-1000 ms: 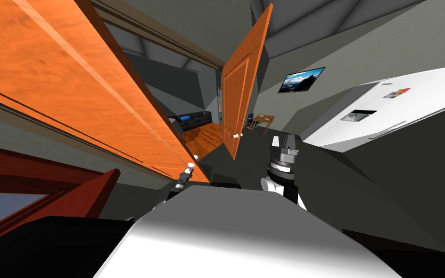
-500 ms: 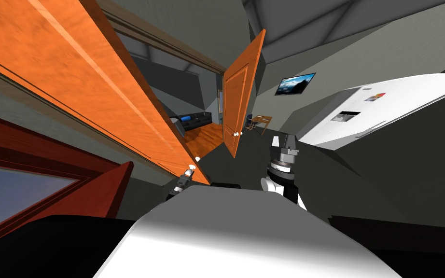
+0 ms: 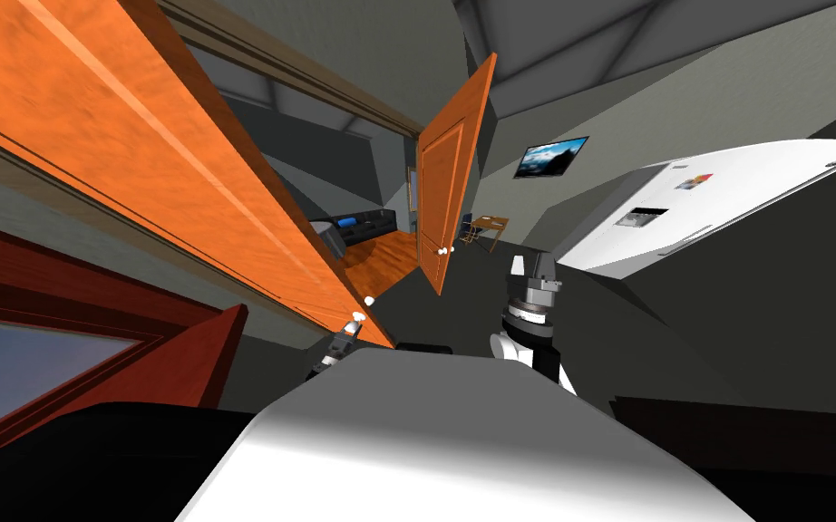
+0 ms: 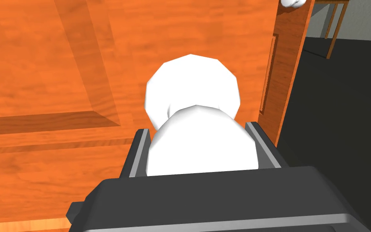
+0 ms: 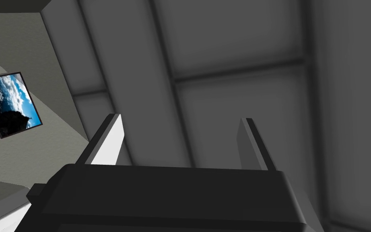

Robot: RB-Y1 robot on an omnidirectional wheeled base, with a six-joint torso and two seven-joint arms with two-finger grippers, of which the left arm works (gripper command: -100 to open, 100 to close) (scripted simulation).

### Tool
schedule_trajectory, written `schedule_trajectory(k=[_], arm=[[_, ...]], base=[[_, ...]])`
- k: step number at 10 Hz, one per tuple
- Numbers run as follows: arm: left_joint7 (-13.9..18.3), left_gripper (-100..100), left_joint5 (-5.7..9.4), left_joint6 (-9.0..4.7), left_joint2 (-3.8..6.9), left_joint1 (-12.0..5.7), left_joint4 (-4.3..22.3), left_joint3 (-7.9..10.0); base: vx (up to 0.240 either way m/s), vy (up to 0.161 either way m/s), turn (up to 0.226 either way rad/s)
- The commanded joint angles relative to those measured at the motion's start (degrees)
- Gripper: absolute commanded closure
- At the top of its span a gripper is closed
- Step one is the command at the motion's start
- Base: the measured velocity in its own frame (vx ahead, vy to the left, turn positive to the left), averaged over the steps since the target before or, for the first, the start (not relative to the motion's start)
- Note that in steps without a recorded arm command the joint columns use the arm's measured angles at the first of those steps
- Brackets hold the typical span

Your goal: Pull the door open

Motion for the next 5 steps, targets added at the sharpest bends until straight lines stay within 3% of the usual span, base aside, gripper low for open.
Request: schedule_trajectory(k=[1, 2, 5], arm=[[0.27, 100, -0.49, -1.63, -0.89, -0.55, 1.92, -0.63], [0.27, 100, -0.49, -1.63, -0.89, -0.55, 1.92, -0.63], [0.77, 100, -1.09, -4.54, -0.99, -0.31, 4.16, -1.35]], base=[[-0.004, 0.0, -0.01], [0.0, 0.0, 0.0], [-0.021, 0.003, -0.033]])
